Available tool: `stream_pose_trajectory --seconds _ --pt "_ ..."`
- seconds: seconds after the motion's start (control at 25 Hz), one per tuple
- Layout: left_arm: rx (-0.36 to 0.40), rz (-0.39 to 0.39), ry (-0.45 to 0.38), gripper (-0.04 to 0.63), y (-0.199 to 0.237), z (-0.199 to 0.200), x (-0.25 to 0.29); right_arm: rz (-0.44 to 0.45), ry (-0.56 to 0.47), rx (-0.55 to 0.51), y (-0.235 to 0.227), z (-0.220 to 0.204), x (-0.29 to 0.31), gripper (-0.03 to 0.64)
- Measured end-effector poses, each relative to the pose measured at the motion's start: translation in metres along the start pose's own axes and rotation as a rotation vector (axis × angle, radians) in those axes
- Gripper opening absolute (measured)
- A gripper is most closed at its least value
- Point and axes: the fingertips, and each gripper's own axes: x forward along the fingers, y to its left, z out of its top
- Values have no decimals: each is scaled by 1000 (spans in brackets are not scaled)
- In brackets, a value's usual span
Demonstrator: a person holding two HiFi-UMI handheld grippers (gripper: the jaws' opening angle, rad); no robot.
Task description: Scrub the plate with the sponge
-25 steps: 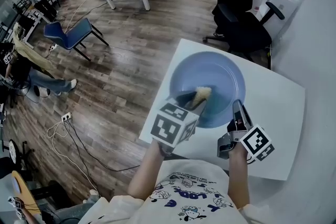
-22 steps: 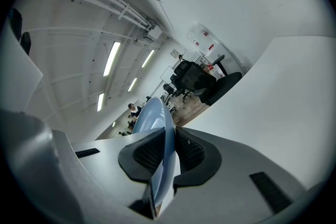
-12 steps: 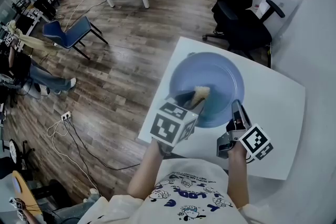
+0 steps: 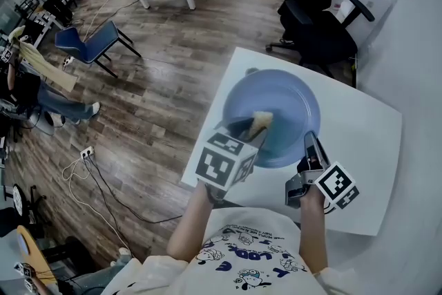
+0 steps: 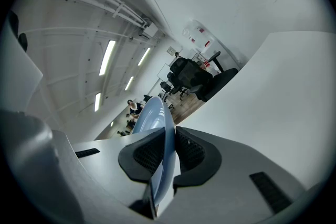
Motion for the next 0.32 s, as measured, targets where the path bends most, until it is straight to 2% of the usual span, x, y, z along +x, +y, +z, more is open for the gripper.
stream_pose_trajectory --seconds 0.32 --pt "9 -3 9 141 -2 1 1 1 0 2 1 3 0 38"
